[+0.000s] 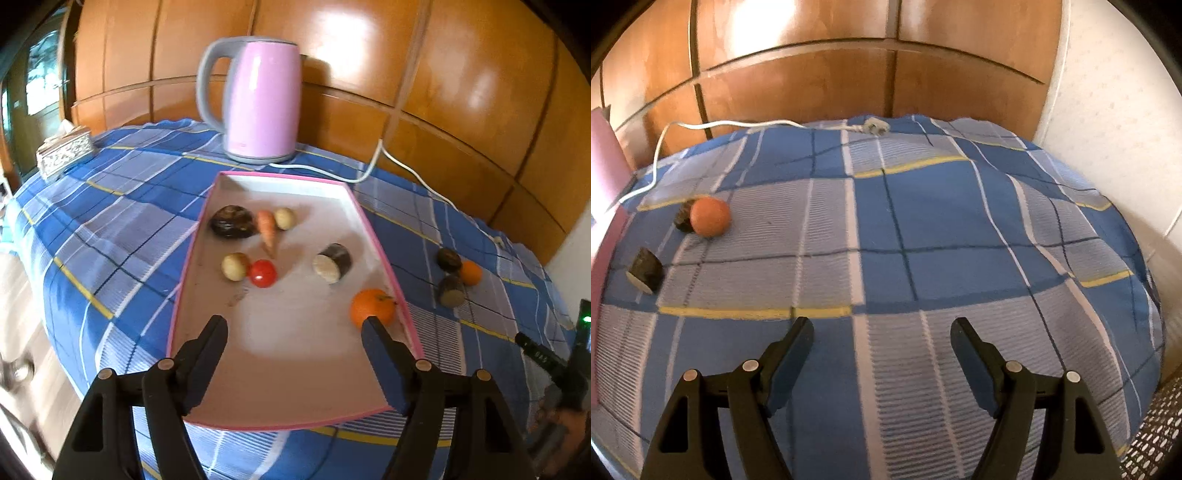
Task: Organize fruits
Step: 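Reach the right tool toward the small orange on the cloth, then grasp the small orange with the right tool and lift it, then lower the orange into the tray and open the right tool, then reach the left tool toward the dark cylindrical slice on the cloth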
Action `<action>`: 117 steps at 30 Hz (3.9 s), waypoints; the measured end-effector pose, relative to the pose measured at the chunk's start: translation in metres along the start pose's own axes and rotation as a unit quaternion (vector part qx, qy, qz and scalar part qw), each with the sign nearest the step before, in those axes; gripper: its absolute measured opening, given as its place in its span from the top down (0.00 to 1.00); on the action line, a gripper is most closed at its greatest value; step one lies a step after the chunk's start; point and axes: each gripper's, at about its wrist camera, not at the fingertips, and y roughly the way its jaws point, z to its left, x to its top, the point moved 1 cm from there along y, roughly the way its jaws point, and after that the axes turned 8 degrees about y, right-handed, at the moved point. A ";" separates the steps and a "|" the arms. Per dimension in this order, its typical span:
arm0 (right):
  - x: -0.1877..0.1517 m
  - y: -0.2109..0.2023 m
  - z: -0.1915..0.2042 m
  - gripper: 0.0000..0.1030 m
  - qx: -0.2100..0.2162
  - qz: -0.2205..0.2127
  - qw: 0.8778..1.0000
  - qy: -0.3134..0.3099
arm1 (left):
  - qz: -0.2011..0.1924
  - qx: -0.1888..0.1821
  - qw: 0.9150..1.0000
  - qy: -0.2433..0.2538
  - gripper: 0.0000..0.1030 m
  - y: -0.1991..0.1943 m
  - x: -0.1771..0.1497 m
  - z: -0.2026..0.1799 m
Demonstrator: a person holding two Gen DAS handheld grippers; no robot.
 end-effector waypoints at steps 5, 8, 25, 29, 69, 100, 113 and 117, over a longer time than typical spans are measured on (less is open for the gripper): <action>0.018 -0.004 0.020 0.28 0.045 -0.002 0.999 -0.005 | 0.003 0.012 1.000 -0.009 0.24 0.000 -0.006 0.011; 0.033 -0.005 0.037 0.34 0.077 0.002 0.997 -0.005 | 0.003 0.016 1.000 -0.011 0.23 0.000 -0.008 0.014; 0.060 0.028 0.128 0.36 0.121 0.044 0.990 -0.057 | 0.009 0.015 1.000 -0.014 0.21 0.003 -0.013 0.017; 0.061 0.044 0.136 0.52 0.108 0.058 0.990 -0.066 | 0.010 0.016 1.000 -0.015 0.21 0.003 -0.014 0.018; 0.004 -0.065 0.283 0.63 0.287 0.024 0.924 -0.250 | -0.002 0.027 0.999 -0.042 0.19 -0.006 -0.014 0.037; -0.009 -0.052 0.276 0.57 0.285 0.054 0.935 -0.202 | 0.002 0.029 0.999 -0.041 0.19 -0.003 -0.017 0.036; -0.015 -0.066 0.215 0.57 0.237 0.014 0.955 -0.176 | 0.002 0.012 1.000 -0.009 0.19 -0.007 -0.017 0.014; -0.013 -0.064 0.184 0.56 0.217 0.008 0.963 -0.158 | 0.000 0.005 1.000 0.011 0.19 -0.008 -0.014 0.001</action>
